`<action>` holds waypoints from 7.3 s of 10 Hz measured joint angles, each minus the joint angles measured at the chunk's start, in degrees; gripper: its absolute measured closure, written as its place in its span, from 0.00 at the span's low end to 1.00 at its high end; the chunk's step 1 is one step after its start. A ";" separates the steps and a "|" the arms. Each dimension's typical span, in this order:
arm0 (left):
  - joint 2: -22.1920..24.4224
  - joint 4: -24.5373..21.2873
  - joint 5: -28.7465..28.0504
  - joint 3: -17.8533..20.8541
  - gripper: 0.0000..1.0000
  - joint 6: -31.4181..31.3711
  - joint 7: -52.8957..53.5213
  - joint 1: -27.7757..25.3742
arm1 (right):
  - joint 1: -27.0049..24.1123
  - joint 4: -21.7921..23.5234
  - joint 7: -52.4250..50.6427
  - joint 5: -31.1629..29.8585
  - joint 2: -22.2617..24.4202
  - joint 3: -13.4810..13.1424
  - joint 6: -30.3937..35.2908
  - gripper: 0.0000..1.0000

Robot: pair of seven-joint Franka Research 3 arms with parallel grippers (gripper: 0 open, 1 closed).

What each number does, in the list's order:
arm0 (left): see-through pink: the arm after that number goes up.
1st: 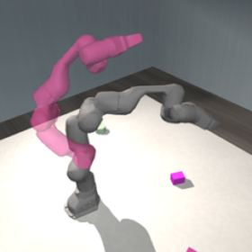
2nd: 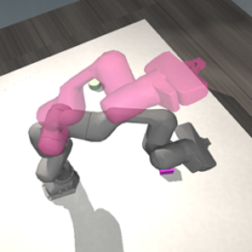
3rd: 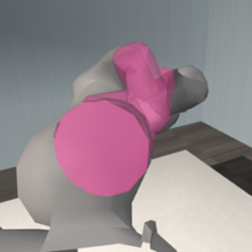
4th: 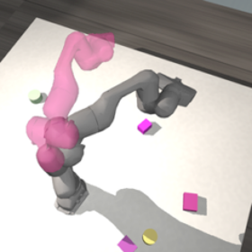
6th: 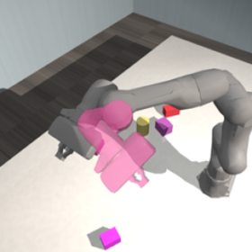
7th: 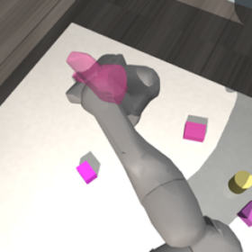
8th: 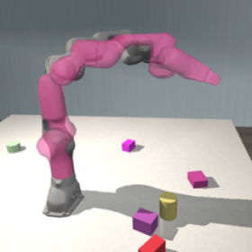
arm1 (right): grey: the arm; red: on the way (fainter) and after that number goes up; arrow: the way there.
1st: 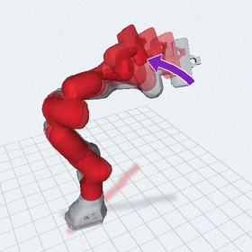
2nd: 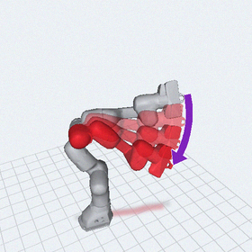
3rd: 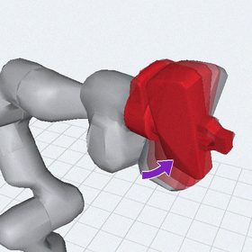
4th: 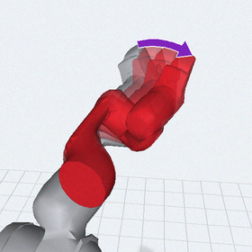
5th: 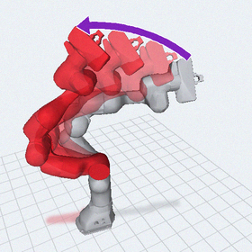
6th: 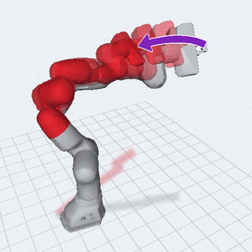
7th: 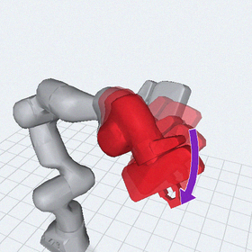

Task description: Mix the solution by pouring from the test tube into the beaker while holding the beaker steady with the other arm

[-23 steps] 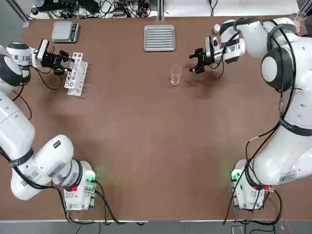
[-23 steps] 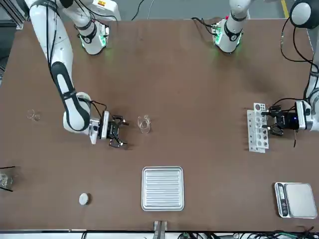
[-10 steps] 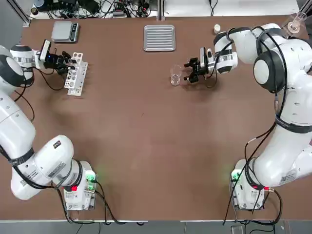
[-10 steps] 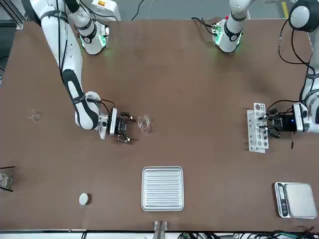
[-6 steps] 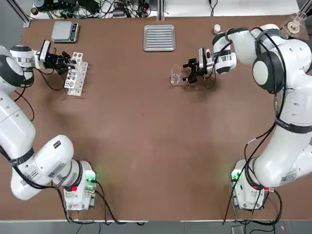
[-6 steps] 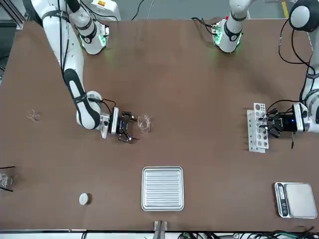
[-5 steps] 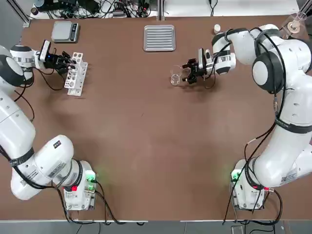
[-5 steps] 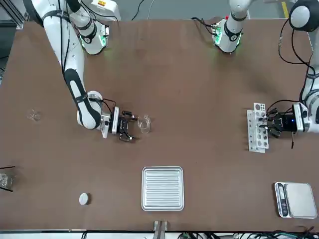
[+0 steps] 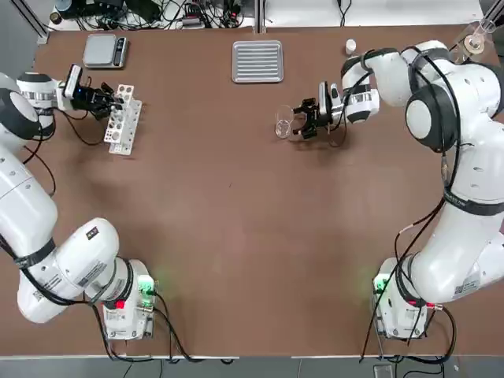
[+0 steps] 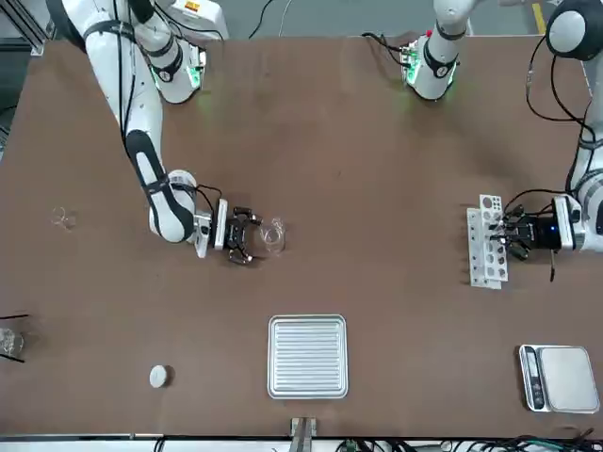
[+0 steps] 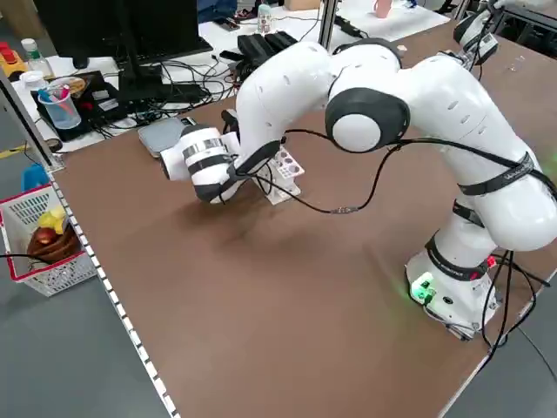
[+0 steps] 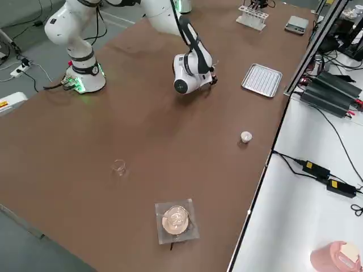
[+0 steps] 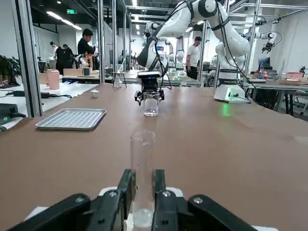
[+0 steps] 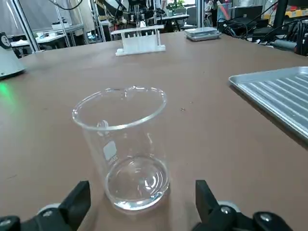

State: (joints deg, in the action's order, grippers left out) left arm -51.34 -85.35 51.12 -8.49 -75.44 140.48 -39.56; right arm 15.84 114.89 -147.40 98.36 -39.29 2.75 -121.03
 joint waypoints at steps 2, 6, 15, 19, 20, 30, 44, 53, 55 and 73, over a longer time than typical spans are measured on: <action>0.41 0.02 0.00 0.00 0.78 0.08 0.00 -0.02 | 0.65 0.32 -0.45 0.64 -0.06 0.05 0.00 0.04; 1.14 0.05 -0.01 -0.20 0.78 0.81 0.00 -0.02 | 1.75 0.35 -0.56 2.29 -0.26 0.10 -0.07 0.04; 6.76 0.08 -0.02 -1.20 0.78 5.67 -0.88 -0.40 | 3.25 0.31 -0.94 4.87 -0.97 0.23 -0.81 0.04; 8.52 0.54 1.15 -1.85 0.78 5.66 -0.77 -0.97 | 4.06 -0.38 -1.15 6.05 -1.34 0.24 -0.94 0.04; 9.06 0.79 1.20 -1.95 0.78 5.63 -0.83 -0.92 | 4.36 -0.57 -1.24 6.36 -1.48 0.25 -1.05 0.06; 16.59 -3.17 -2.77 -2.60 0.78 -4.93 -8.60 11.38 | 4.73 -1.25 -1.43 6.96 -1.82 0.18 -1.47 0.22; 23.29 -6.23 -6.75 -2.79 0.78 -35.68 -40.41 46.68 | 4.73 -1.59 -1.49 6.96 -1.84 0.10 -1.80 0.22; 16.89 0.34 -8.66 11.74 0.78 -46.89 -62.07 73.98 | 4.74 -1.69 -1.50 6.96 -1.84 0.09 -2.00 0.22; 15.87 2.18 -14.63 13.41 0.78 -47.11 -69.69 78.42 | 4.74 -1.69 -1.50 6.96 -1.84 0.10 -2.01 0.22; 8.14 9.10 -33.58 20.79 0.78 -53.29 -98.17 93.76 | 4.73 -1.71 -1.50 7.01 -1.84 0.16 -2.06 0.22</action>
State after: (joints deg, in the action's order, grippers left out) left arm -43.20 -76.25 17.54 12.30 -128.73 42.31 54.20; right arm 20.57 113.18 -148.89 105.36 -41.13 2.90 -123.09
